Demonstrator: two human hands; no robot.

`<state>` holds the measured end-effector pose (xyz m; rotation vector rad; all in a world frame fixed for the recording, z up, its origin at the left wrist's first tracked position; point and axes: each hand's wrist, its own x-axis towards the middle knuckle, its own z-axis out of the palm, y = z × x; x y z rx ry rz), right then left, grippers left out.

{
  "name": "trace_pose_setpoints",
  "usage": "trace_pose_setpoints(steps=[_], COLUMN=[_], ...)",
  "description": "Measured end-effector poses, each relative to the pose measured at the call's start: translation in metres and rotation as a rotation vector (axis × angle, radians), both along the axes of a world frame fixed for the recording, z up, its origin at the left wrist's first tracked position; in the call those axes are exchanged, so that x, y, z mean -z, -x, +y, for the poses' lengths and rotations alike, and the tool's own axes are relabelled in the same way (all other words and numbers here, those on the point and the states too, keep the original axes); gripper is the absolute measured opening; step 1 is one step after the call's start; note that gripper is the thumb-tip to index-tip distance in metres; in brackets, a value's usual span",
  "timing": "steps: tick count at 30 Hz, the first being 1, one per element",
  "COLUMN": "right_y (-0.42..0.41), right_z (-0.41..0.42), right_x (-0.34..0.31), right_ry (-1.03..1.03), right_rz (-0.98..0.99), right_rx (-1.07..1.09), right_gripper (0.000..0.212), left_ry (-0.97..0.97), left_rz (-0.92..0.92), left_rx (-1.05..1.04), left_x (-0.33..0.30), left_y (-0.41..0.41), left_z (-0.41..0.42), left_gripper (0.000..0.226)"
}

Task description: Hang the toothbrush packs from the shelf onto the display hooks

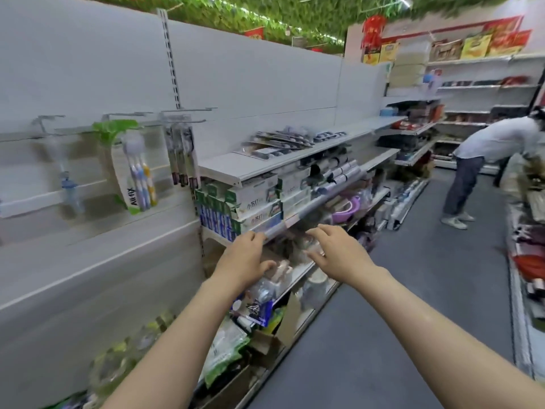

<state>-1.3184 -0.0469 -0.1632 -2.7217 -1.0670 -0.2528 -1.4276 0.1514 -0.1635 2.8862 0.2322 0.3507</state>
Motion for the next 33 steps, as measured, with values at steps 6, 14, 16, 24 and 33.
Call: trace_pose_setpoints(steps=[6,14,16,24,33], right_y=[-0.125,-0.284,-0.319,-0.477,-0.665], right_z=[-0.007,-0.005,-0.01,-0.048,-0.081], right_x=[-0.013,-0.04,-0.034,-0.011,-0.037], right_ry=[-0.02,-0.002,-0.001,0.027,-0.007], right_rz=[-0.021,0.009,0.035,0.07,0.033], right_rx=[0.083,0.169,0.178,0.129,-0.053], right_gripper=[0.055,0.051,0.05,0.054,0.056], left_ry=[-0.013,-0.003,-0.003,-0.017,-0.04], left_rz=[-0.015,0.001,0.02,0.078,0.008], left_rx=[0.128,0.196,0.207,0.178,-0.004], left_x=[-0.007,-0.019,-0.017,-0.009,-0.043], left_y=[-0.147,-0.33,-0.367,-0.512,-0.647], left_z=[0.0,0.002,-0.002,-0.028,-0.072], left_gripper=[0.059,0.057,0.055,0.056,0.056])
